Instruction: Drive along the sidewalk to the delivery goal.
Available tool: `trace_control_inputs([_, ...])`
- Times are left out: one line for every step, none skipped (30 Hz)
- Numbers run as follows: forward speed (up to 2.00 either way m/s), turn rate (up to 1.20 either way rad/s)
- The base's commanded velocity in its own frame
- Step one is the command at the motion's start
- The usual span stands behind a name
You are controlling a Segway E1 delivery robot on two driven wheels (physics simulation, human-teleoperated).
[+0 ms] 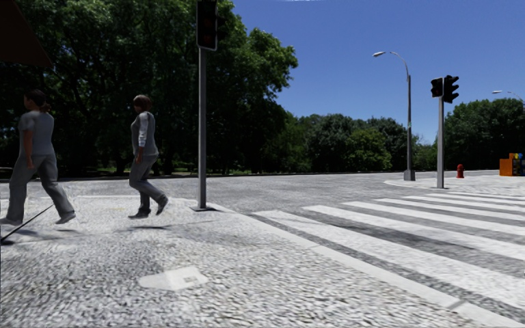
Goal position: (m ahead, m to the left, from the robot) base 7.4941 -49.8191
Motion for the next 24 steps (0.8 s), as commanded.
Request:
trace_control_inputs([1.78,-0.58])
trace_control_inputs([1.78,-0.58])
trace_control_inputs([1.78,-0.58])
trace_control_inputs([1.71,-0.58])
trace_control_inputs([1.71,-0.58])
trace_control_inputs([1.66,-0.58])
trace_control_inputs([1.62,-0.58])
trace_control_inputs([1.61,-0.58])
trace_control_inputs([1.60,-0.58])
trace_control_inputs([1.60,-0.58])
trace_control_inputs([1.60,-0.58])
trace_control_inputs([1.60,-0.58])
trace_control_inputs([1.59,-0.58])
trace_control_inputs([1.59,-0.58])
trace_control_inputs([1.59,-0.58])
trace_control_inputs([1.59,-0.58])
trace_control_inputs([1.59,-0.58])
trace_control_inputs([1.59,-0.58])
trace_control_inputs([1.59,-0.58])
trace_control_inputs([1.59,-0.58])
trace_control_inputs([1.59,-0.58])
trace_control_inputs([1.59,-0.58])
trace_control_inputs([1.59,-0.58])
trace_control_inputs([1.59,-0.58])
